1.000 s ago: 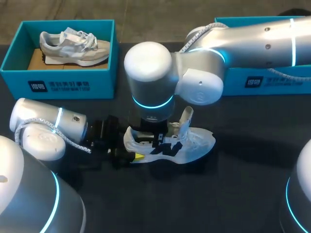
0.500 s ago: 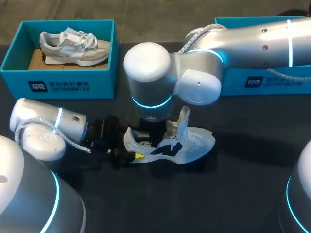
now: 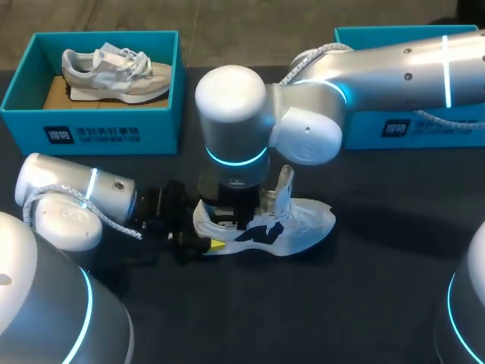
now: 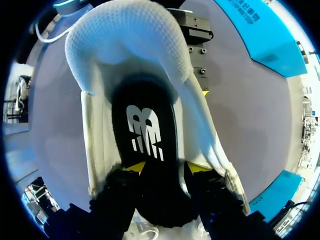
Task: Take the shoe out of the shoebox, open the shoe tongue, remove and reinsert the insole, then place the shoe into the shoebox
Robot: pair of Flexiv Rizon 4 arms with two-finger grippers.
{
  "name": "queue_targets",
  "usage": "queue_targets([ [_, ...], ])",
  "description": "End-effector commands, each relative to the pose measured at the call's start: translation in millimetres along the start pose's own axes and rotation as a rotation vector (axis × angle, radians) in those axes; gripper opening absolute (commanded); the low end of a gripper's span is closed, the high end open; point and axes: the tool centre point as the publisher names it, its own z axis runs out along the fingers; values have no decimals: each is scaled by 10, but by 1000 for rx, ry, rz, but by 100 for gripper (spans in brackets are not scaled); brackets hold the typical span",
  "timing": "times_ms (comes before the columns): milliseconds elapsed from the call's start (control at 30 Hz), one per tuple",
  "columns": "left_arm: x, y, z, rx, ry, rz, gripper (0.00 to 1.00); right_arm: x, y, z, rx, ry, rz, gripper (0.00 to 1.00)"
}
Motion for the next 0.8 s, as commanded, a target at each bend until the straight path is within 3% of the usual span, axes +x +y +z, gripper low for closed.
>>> queue_targets([
  [33, -8, 36, 12, -4, 2, -1, 0, 1, 68, 174, 5, 31, -19, 47],
  [800, -8, 36, 12, -4, 2, -1, 0, 308, -37, 359, 11, 199, -60, 43],
])
